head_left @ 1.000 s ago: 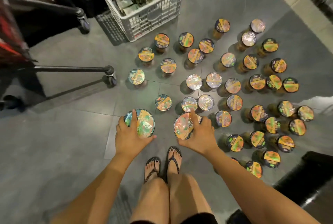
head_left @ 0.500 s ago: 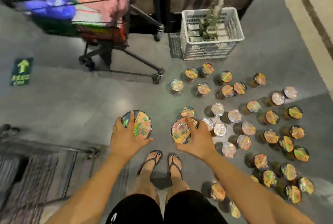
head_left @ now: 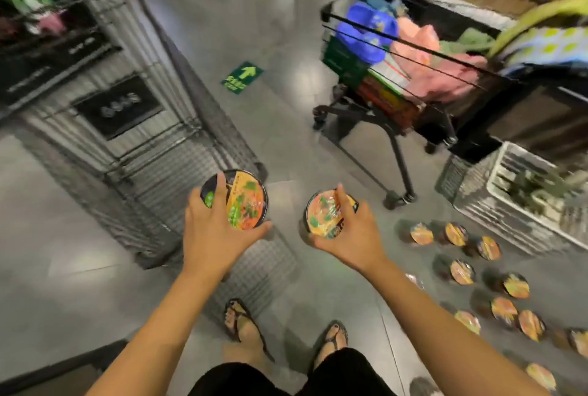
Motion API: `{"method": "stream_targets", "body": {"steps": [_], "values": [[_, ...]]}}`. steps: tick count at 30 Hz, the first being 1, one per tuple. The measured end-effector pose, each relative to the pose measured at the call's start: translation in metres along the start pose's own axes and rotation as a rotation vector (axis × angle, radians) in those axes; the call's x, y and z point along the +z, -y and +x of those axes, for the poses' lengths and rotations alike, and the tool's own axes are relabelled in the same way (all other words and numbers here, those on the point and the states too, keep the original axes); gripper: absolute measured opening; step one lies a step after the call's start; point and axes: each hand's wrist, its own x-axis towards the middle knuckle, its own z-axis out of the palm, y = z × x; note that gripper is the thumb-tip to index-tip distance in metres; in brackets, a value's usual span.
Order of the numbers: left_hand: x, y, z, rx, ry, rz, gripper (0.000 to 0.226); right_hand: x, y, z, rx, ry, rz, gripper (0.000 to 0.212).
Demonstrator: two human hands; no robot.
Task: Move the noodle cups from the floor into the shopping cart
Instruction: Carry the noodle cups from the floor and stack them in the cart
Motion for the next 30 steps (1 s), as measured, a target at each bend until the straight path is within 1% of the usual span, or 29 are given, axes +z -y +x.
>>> {"method": "stream_targets", "body": {"steps": [3, 6, 8, 11, 15, 19, 24, 30], "values": [[-0.046, 0.049, 0.023, -0.078, -0.078, -0.043, 0.123, 0.011, 0.079, 0.029, -0.119, -0.014, 0.019, 0.119], [-0.076, 0.103, 0.044, -0.176, -0.122, -0.079, 0.123, 0.032, 0.151, 0.052, -0.222, -0.028, -0.002, 0.115], [-0.089, 0.134, 0.055, -0.220, -0.132, -0.095, 0.124, 0.050, 0.188, 0.064, -0.270, -0.020, -0.025, 0.115], [-0.095, 0.168, 0.068, -0.230, -0.116, -0.078, 0.124, 0.074, 0.224, 0.076, -0.300, 0.011, -0.087, 0.118], [-0.091, 0.189, 0.081, -0.206, -0.085, -0.080, 0.125, 0.093, 0.245, 0.087, -0.273, 0.067, -0.218, 0.120], [-0.083, 0.190, 0.091, -0.201, -0.040, -0.125, 0.124, 0.105, 0.244, 0.106, -0.205, 0.133, -0.330, 0.119], [-0.078, 0.181, 0.108, -0.219, -0.042, -0.150, 0.124, 0.107, 0.242, 0.138, -0.161, 0.134, -0.354, 0.115], [-0.057, 0.162, 0.154, -0.231, 0.014, -0.090, 0.123, 0.103, 0.245, 0.197, -0.169, 0.163, -0.320, 0.113]]}}
